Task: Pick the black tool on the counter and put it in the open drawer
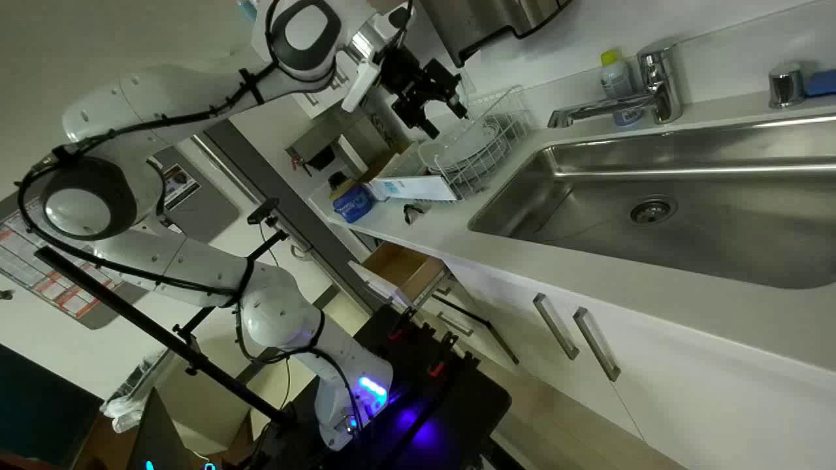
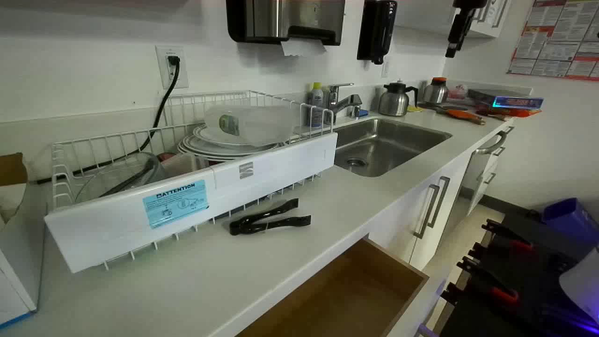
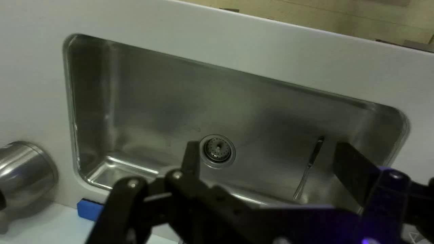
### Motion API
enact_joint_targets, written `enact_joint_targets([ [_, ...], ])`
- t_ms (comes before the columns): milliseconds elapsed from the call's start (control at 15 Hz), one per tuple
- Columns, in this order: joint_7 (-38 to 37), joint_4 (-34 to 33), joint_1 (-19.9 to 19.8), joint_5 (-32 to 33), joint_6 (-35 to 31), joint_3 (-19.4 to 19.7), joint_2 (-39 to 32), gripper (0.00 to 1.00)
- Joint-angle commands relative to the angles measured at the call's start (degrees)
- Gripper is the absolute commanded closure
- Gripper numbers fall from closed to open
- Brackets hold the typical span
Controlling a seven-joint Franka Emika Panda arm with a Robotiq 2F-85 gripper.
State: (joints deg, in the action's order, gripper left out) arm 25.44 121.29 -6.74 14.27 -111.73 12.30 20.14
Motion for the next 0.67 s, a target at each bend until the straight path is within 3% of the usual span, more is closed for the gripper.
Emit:
enact_joint_targets([
  [0,0.03,-0.12,-0.04,-0.04,0.12,-0.05,-0.04,0.00],
  [267,0.03,-0.12,-0.04,-0.04,0.12,-0.05,-0.04,0.00],
  [600,3.66,2.09,3.09,0.19,0.67,-2.93,1.51,0.00],
])
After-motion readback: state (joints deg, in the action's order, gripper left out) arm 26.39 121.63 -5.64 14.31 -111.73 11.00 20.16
